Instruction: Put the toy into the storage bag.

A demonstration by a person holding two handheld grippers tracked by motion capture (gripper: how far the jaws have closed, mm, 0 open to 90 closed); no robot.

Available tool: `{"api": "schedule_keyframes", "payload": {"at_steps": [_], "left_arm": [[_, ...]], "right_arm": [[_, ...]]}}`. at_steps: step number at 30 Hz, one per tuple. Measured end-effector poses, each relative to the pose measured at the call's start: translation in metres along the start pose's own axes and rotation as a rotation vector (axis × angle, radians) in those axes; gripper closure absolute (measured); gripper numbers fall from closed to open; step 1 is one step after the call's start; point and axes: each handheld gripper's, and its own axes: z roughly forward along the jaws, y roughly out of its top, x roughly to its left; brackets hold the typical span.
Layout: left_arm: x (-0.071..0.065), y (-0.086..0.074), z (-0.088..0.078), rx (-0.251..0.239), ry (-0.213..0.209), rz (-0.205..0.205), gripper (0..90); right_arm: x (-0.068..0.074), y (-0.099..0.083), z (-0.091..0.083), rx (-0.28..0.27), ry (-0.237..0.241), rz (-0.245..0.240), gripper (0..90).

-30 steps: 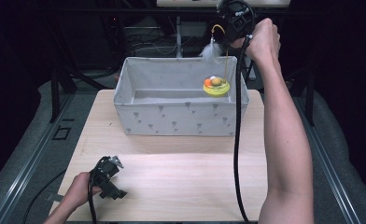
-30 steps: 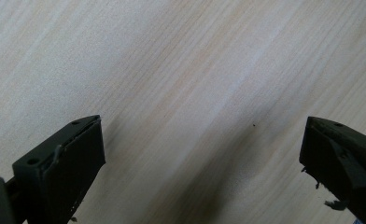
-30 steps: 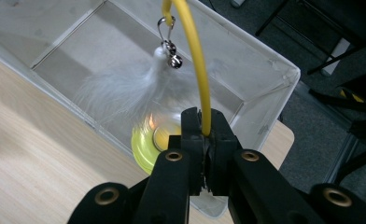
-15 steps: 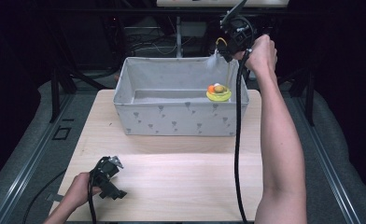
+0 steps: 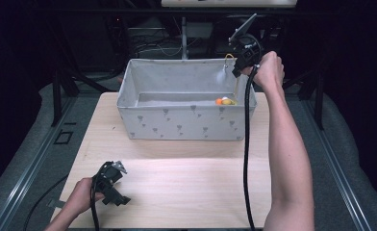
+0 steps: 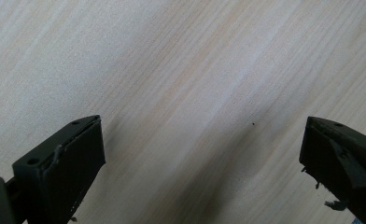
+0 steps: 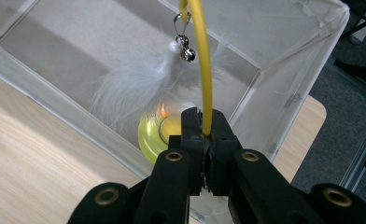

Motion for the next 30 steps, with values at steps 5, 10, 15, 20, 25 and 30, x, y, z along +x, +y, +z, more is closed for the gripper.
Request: {"api": "schedule_keyframes", "payload": {"at_steps": [5, 10, 15, 20, 25, 30], "left_arm": [[0.0, 0.0, 0.0, 0.002, 0.0, 0.001, 0.2], [0.0, 0.0, 0.0, 0.002, -0.001, 0.001, 0.2], [0.0, 0.0, 0.0, 0.005, 0.0, 0.001, 0.2], [-0.001, 0.0, 0.0, 0.008, -0.002, 0.003, 0.2], [-0.001, 0.0, 0.0, 0.008, -0.001, 0.001, 0.2], [-0.001, 0.0, 0.001, 0.009, -0.002, 0.003, 0.2]], "right_arm": [[-0.005, -0.008, 0.008, 0.012, -0.002, 0.013, 88.1], [-0.011, -0.018, 0.016, 0.035, 0.0, 0.031, 88.1], [-0.016, -0.029, 0.025, 0.062, 0.001, 0.051, 88.1], [-0.019, -0.039, 0.036, 0.082, 0.007, 0.063, 88.1], [-0.021, -0.048, 0.046, 0.1, 0.014, 0.075, 88.0], [-0.021, -0.054, 0.058, 0.11, 0.021, 0.09, 88.0]]}}
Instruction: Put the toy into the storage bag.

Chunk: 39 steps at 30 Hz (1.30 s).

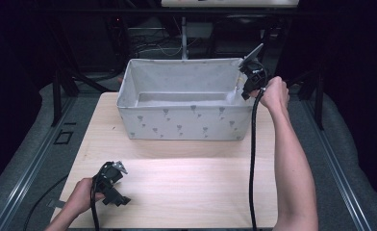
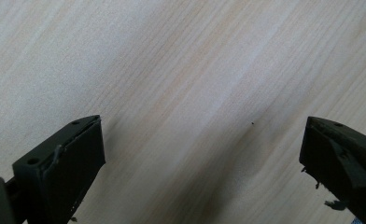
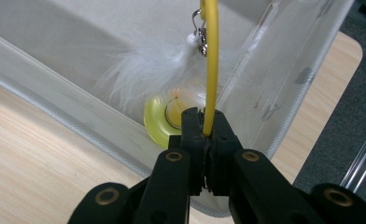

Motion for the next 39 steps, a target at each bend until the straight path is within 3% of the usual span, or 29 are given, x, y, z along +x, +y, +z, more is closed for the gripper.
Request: {"api": "schedule_keyframes", "payload": {"at_steps": [9, 21, 28, 39], "left_arm": [[0.0, 0.0, 0.0, 0.001, -0.001, 0.001, 0.2], [0.0, 0.0, 0.0, 0.001, 0.0, 0.001, 0.2], [-0.001, 0.0, 0.0, 0.004, 0.002, 0.003, 0.2], [-0.001, 0.0, 0.0, 0.004, 0.005, 0.002, 0.2]], "right_arm": [[0.0, -0.002, 0.016, 0.031, 0.024, 0.005, 87.9], [0.0, -0.004, 0.013, 0.011, 0.031, 0.016, 85.8], [0.0, -0.005, -0.006, -0.055, 0.045, 0.029, 68.6], [0.017, -0.019, -0.041, -0.187, 0.038, -0.005, 27.4]]}}
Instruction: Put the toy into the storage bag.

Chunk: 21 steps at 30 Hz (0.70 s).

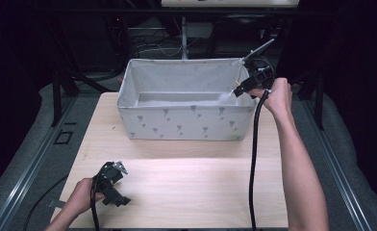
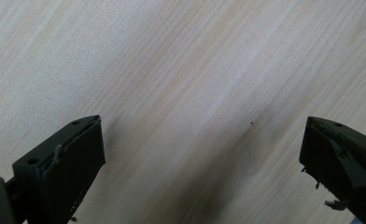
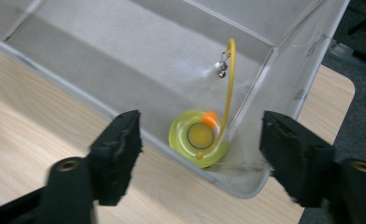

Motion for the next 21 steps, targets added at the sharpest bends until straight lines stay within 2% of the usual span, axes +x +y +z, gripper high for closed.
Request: {"api": "schedule_keyframes", "payload": {"at_steps": [5, 11, 15, 21], "left_arm": [[0.0, 0.0, 0.0, 0.0, 0.001, 0.001, 0.2], [0.0, 0.0, 0.0, -0.001, 0.002, 0.001, 0.2], [0.0, 0.0, 0.0, 0.002, 0.005, 0.002, 0.2], [-0.001, 0.0, 0.001, 0.001, 0.004, -0.001, 0.2]], "right_arm": [[0.012, -0.008, -0.018, -0.049, 0.022, -0.036, 15.1], [0.033, -0.026, -0.033, -0.098, 0.048, -0.086, 8.3], [0.047, -0.045, -0.039, -0.134, 0.066, -0.12, 5.8], [0.063, -0.074, -0.038, -0.158, 0.097, -0.158, 5.6]]}}
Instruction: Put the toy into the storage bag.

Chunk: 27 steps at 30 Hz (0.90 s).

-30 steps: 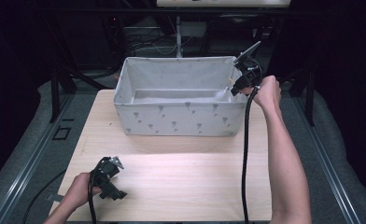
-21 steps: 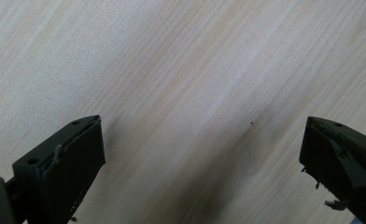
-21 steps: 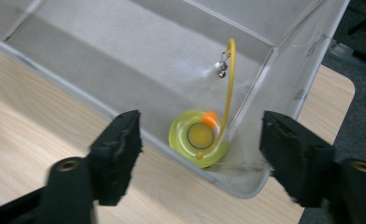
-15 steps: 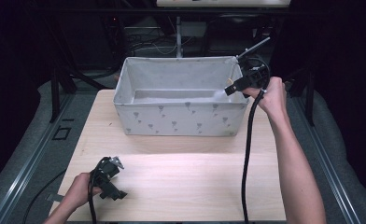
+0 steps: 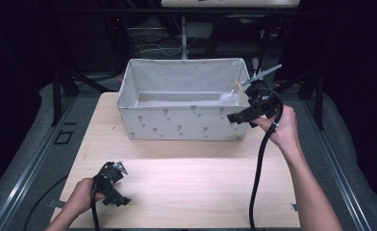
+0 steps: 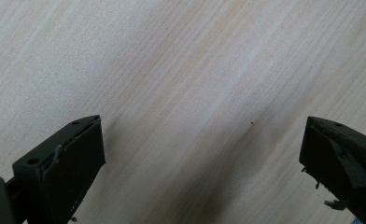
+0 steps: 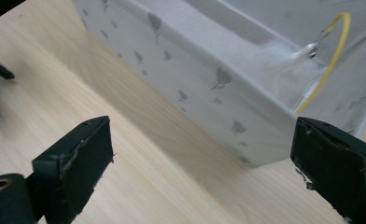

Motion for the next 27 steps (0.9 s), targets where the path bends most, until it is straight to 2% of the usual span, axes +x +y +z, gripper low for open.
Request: {"api": "schedule_keyframes", "payload": {"at_steps": [10, 19, 22, 26, 27], "left_arm": [[0.0, 0.0, 0.001, 0.0, -0.002, 0.001, 0.2], [0.0, 0.001, 0.001, 0.004, -0.001, 0.001, 0.2], [0.0, 0.001, 0.002, 0.005, -0.001, 0.0, 0.2], [0.0, 0.001, 0.001, 0.007, -0.001, 0.002, 0.2], [0.0, 0.001, 0.001, 0.004, -0.004, 0.002, 0.2]], "right_arm": [[0.026, -0.051, 0.023, 0.032, 0.024, -0.019, 5.3], [0.047, -0.103, 0.054, 0.045, 0.048, 0.018, 3.8], [0.053, -0.116, 0.064, 0.049, 0.058, 0.027, 3.4], [0.055, -0.127, 0.074, 0.1, 0.054, 0.008, 3.6], [0.055, -0.13, 0.077, 0.093, 0.063, 0.028, 3.9]]}}
